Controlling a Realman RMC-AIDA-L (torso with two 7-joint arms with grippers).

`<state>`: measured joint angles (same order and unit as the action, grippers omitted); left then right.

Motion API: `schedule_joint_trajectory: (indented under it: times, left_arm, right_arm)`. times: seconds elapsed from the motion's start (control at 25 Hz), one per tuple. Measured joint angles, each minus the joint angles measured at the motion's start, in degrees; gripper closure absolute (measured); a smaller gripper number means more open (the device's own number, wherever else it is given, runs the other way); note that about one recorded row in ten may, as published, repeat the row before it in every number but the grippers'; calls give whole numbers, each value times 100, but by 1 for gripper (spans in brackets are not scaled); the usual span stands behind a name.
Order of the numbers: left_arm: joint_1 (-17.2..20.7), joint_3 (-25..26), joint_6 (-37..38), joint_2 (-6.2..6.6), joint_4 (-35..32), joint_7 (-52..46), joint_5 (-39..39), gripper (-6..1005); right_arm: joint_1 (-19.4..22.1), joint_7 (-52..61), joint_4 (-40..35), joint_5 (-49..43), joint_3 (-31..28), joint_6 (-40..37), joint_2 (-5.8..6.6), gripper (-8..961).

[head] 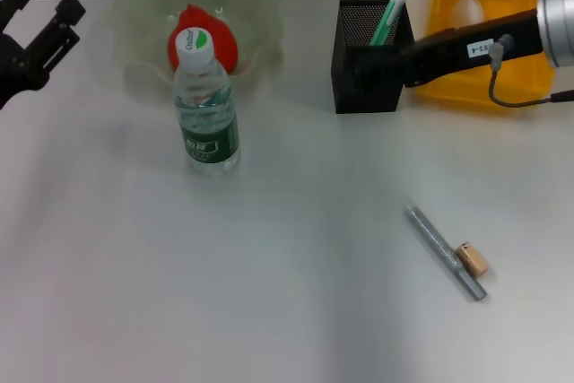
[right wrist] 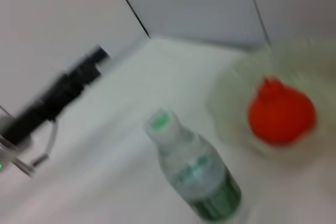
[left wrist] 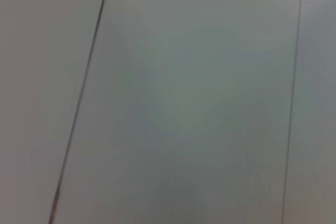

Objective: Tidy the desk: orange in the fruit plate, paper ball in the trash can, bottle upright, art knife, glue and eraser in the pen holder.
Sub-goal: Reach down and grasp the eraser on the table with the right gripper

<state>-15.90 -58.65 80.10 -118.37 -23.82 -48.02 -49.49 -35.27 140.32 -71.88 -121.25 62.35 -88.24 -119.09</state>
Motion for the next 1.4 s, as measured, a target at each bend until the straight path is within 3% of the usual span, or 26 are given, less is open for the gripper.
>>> schedule_joint_trajectory:
  times: [0.2,0.52,0.8,1.08,1.4]
  left_arm:
    - [23,-16,-202,-9,14,193,0,197]
    - [8,19,-315,-24,61,485,44,197]
    - [-63,63,-315,-53,282,974,173,197]
    - [-310,65,-75,-73,882,1785,620,197]
    - [-243,65,50,-67,1007,1918,830,197]
  right_arm:
    - [-519,1555,-734,-1614,450,-813,3,331]
    - [-747,2423,-906,-2503,744,-1440,-12,337]
    - [-688,2509,-511,-2605,798,-1362,-24,340]
    - [-792,2518,145,-2843,1178,-791,-26,341]
    - [-1039,2414,804,-2801,1582,-242,-34,341]
